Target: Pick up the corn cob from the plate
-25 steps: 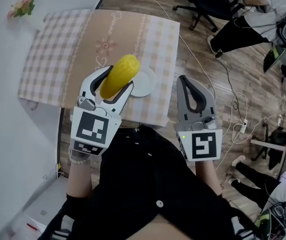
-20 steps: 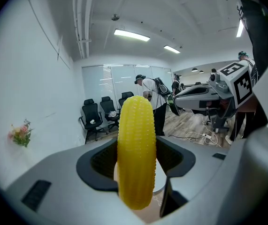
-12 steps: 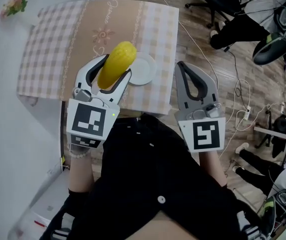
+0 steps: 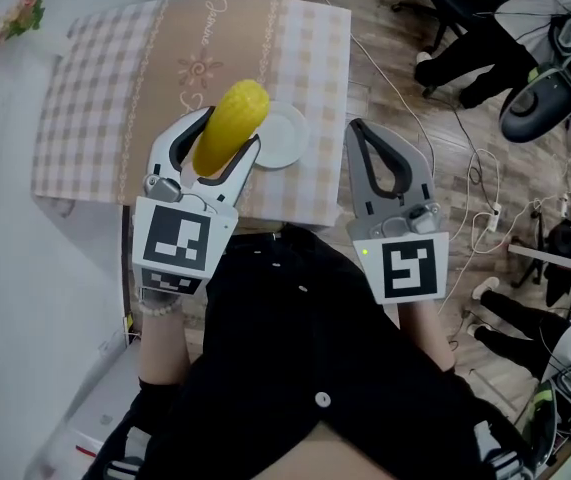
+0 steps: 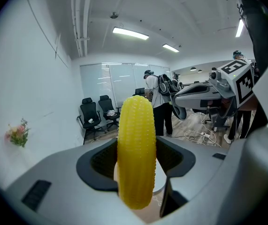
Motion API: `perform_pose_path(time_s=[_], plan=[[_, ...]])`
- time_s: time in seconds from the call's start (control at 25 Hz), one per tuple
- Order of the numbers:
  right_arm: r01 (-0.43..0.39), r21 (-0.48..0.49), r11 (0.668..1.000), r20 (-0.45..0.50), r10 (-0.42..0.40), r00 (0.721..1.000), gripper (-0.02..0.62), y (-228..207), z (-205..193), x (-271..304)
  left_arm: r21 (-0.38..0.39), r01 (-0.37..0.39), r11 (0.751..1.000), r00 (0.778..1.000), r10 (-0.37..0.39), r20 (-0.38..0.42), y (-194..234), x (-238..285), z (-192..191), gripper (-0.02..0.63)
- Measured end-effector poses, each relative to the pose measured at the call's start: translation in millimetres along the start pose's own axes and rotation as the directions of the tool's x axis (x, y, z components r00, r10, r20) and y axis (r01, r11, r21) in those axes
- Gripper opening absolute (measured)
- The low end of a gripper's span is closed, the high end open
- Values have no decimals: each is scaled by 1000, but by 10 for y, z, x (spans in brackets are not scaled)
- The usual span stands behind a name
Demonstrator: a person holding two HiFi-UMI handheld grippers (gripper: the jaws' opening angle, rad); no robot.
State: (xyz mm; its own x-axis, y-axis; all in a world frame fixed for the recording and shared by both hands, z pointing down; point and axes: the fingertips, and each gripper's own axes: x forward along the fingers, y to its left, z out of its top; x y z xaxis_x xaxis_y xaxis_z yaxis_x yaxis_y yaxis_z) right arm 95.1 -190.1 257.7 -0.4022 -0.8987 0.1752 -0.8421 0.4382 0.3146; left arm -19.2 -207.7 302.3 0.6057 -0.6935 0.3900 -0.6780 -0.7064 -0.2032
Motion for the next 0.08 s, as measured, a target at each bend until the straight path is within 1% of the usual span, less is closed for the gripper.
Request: perform_pose_path(time_s=[0.08], plan=[[-5, -2, 1000, -4, 5, 1000, 41, -9, -12, -1, -5, 1, 1000, 1000, -1, -5, -10, 16, -6, 258]])
